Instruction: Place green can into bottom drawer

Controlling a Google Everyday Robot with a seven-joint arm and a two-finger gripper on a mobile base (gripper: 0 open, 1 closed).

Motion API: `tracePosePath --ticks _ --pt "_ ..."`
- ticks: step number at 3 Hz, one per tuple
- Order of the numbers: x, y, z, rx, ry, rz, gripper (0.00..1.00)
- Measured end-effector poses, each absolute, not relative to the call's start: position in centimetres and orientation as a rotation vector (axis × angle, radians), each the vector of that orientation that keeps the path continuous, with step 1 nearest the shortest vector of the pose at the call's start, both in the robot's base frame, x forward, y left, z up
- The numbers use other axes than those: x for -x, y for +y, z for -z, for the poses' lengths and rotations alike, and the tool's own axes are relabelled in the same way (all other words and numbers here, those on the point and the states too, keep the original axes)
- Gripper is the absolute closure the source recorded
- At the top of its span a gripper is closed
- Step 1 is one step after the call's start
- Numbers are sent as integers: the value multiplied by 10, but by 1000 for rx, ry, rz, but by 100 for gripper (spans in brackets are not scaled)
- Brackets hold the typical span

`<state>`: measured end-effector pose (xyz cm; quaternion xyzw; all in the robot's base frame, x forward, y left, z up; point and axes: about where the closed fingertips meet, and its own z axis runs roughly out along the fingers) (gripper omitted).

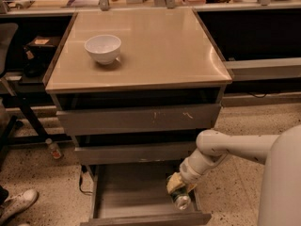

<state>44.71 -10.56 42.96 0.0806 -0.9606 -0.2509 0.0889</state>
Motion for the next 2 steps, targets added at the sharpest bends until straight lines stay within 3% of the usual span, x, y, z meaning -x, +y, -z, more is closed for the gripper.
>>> tracePosePath --ticks 2 --pt "-450 -76 -377 -163 -2819 949 100"
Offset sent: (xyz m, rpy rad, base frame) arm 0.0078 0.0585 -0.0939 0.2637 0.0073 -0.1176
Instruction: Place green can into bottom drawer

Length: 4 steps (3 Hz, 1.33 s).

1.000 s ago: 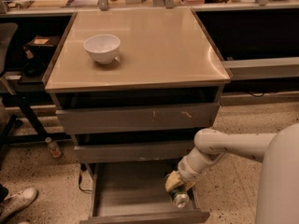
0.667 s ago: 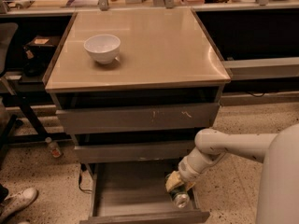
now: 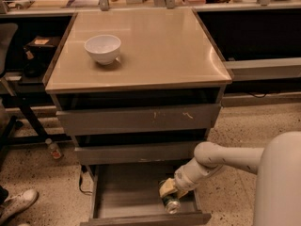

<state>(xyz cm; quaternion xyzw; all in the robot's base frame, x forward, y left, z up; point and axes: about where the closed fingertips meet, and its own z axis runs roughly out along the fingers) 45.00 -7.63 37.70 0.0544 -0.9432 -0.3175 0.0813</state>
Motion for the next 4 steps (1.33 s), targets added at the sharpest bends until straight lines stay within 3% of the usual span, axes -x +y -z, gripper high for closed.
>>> tracePosePath --ticks 4 --pt "-465 -35 -281 -14 -2781 1144 100"
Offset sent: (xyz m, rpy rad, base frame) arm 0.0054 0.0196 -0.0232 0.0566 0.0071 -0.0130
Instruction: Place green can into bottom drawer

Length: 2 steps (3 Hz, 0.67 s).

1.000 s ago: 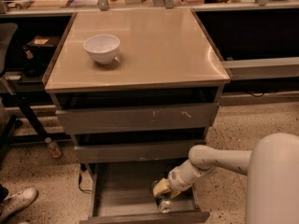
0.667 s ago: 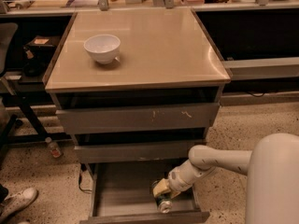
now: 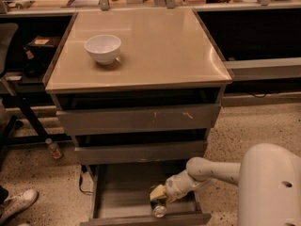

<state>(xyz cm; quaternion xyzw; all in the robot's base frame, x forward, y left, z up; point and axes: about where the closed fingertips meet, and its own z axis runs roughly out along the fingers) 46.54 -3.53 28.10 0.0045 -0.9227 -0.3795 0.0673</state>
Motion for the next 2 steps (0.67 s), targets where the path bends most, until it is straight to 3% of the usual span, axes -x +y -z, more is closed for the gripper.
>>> tracePosePath --ticks 2 --pt "-487 -12 -240 25 -2768 1198 100"
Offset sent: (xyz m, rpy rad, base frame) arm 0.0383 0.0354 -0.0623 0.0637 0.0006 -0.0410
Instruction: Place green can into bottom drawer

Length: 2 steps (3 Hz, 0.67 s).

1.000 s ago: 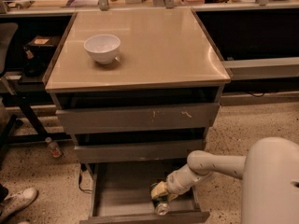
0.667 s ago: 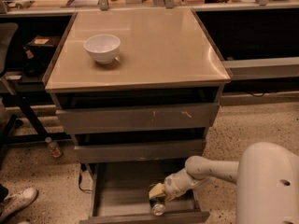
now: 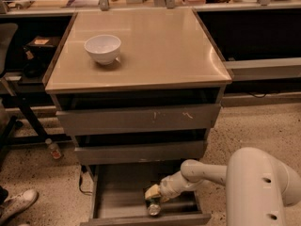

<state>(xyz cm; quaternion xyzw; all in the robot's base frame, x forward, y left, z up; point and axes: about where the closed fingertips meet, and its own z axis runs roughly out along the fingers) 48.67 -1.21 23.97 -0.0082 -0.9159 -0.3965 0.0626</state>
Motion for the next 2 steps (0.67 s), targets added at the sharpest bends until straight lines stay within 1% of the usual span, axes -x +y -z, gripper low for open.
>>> tracePosePath --ticks 2 --pt "-502 2 -219 10 -2770 1231 100"
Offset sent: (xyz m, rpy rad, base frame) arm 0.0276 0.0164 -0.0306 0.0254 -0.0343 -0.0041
